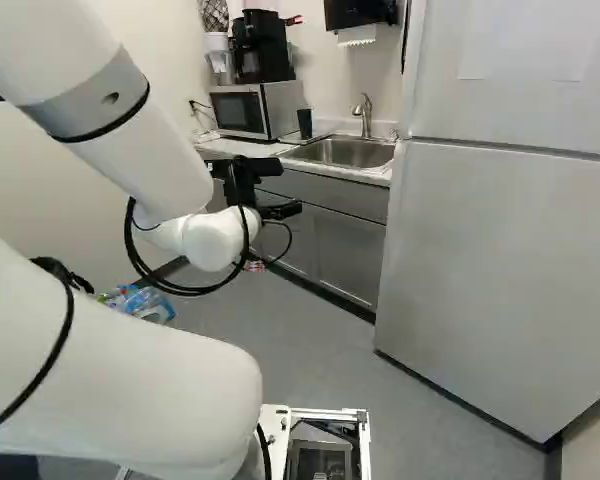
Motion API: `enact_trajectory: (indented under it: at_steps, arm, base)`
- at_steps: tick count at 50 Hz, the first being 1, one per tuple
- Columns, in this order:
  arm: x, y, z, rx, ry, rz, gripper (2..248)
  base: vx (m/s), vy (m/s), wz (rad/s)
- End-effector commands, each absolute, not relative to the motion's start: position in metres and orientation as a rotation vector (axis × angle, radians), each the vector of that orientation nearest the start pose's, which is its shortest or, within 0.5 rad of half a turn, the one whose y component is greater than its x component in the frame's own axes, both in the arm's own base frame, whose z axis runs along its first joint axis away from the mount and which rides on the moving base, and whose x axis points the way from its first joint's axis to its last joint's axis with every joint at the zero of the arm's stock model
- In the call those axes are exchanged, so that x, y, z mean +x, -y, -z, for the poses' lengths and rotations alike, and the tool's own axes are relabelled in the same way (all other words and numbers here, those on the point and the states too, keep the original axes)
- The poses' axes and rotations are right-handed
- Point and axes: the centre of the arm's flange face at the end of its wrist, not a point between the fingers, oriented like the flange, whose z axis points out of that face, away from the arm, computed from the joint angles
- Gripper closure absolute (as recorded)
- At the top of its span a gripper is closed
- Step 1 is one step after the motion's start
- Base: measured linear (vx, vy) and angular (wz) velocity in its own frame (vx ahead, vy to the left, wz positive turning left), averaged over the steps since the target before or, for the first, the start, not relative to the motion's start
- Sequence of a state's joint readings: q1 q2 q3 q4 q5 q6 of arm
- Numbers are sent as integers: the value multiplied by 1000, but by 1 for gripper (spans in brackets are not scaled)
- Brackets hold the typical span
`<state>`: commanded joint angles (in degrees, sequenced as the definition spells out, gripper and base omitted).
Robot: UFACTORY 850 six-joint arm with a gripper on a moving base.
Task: Rinse the cup and place it in the tray
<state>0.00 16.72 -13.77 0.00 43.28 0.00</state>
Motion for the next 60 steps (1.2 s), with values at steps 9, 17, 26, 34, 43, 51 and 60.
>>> enact_trajectory:
  at_steps: [9,17,26,34,43,51,60]
  arm:
    - [325,0,-429,-2510,0,1889,3]
    - [331,0,-436,-2504,0,1897,3]
    - [337,0,-445,-2493,0,1912,3]
    - [342,0,-454,-2475,0,1935,3]
    - [349,0,-463,-2458,0,1957,3]
    - [354,0,-470,-2453,0,1962,3]
    - [360,0,-478,-2456,0,1959,3]
  base:
    - [0,0,0]
    - [0,0,0]
    - [0,0,0]
    - [0,0,0]
    - [0,0,0]
    - [0,0,0]
    - [0,0,0]
